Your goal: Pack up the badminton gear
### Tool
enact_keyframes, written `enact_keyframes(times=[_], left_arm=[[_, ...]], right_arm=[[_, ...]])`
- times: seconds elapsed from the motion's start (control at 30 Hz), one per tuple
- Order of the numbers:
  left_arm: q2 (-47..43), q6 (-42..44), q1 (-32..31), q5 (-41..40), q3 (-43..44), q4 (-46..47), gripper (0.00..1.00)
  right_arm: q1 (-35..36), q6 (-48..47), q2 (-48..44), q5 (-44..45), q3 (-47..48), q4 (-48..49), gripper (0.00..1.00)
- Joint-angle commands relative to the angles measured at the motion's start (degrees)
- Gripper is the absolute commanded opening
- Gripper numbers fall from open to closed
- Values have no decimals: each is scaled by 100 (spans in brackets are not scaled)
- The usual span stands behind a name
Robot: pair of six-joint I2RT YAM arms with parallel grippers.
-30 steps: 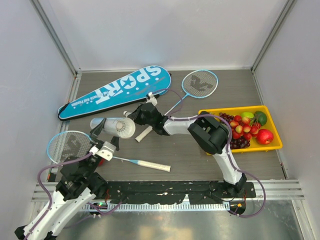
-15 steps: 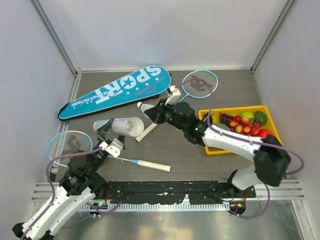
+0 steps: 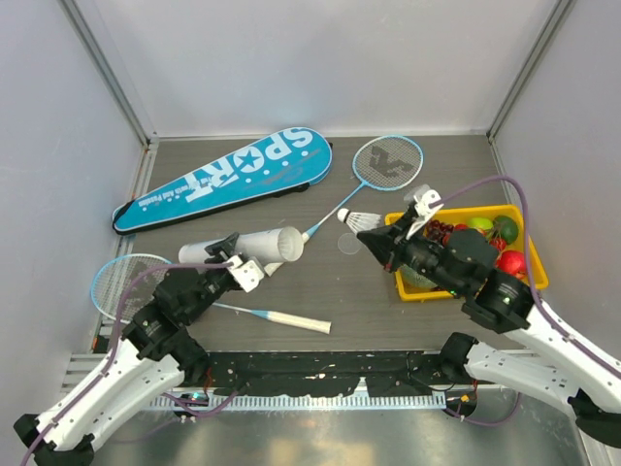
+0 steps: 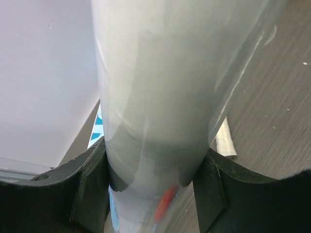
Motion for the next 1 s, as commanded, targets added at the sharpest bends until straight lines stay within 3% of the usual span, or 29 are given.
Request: enact_keyframes(times=[0.0, 0.33, 0.57, 0.97], left_arm=[[438, 112, 6, 225, 764, -472, 0], [1125, 429, -135, 182, 1318, -1167, 0], [1204, 657, -240, 199, 1073, -1115, 0], [967, 570, -293, 331, 659, -719, 0]], right_arm=[[-5, -817, -423, -311, 489, -1372, 5], [-5, -933, -513, -1224, 1017, -1858, 5], [13, -722, -30, -1796, 1070, -1612, 5], [671, -432, 752, -1691, 1184, -1208, 5]])
